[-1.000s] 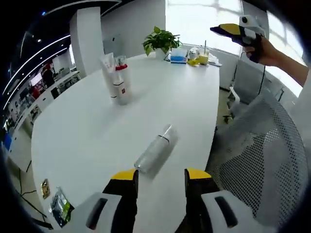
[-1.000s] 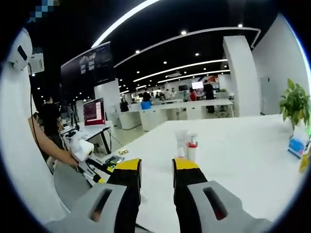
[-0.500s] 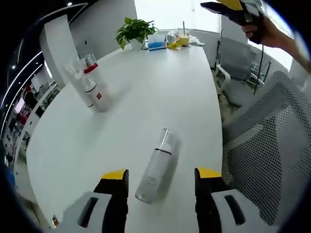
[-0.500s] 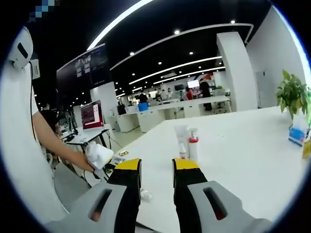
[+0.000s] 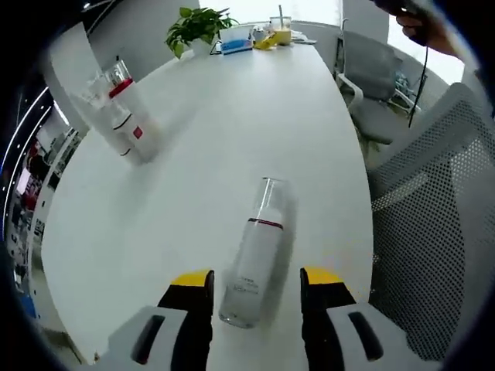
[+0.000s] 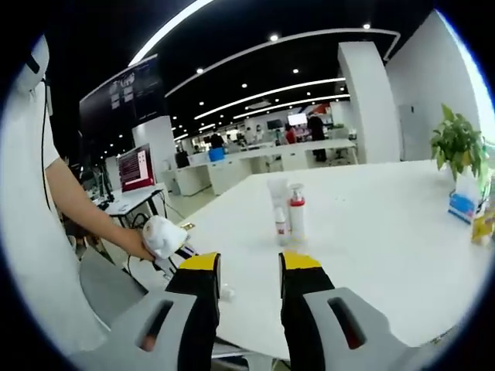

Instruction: Arrange the skincare products in the storage area until every visible bottle or jar stands upright without overlapping.

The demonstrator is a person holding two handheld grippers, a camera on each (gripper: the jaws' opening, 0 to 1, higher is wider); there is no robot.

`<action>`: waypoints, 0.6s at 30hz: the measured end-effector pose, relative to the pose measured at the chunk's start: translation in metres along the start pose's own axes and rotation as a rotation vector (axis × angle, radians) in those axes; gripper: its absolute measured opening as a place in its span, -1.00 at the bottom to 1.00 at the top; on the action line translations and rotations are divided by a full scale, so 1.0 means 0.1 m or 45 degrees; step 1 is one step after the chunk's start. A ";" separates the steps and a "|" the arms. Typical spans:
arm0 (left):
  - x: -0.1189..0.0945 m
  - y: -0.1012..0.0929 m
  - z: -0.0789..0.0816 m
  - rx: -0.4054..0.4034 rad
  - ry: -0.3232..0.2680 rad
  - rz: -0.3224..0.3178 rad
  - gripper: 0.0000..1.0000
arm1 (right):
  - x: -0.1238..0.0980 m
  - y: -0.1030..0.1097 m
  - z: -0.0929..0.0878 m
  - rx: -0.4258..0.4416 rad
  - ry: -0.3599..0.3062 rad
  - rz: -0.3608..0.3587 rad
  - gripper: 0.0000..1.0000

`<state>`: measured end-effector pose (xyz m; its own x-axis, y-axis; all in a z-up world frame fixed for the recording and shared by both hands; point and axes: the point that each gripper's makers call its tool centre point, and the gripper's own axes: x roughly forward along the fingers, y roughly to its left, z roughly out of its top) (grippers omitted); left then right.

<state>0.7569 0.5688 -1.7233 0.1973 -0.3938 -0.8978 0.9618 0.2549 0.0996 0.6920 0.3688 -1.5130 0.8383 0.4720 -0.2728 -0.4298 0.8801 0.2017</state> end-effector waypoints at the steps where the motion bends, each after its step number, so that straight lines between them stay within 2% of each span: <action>1: 0.01 0.00 -0.02 0.008 0.008 -0.002 -0.13 | 0.00 -0.02 -0.05 0.010 0.025 -0.013 -0.43; 7: 0.01 0.00 0.00 0.035 0.005 -0.003 -0.19 | -0.01 0.01 -0.14 0.047 0.051 -0.008 -0.37; 15: 0.03 -0.04 0.00 0.050 0.019 -0.017 -0.56 | -0.03 0.02 -0.15 0.047 0.066 -0.008 -0.38; 18: 0.02 -0.04 -0.01 0.048 0.016 -0.008 -0.57 | -0.04 0.01 -0.15 0.052 0.065 -0.011 -0.38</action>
<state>0.7534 0.5680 -1.7260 0.1887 -0.3844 -0.9037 0.9697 0.2185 0.1096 0.6836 0.3683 -1.5262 0.8232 0.4674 -0.3223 -0.4077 0.8817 0.2372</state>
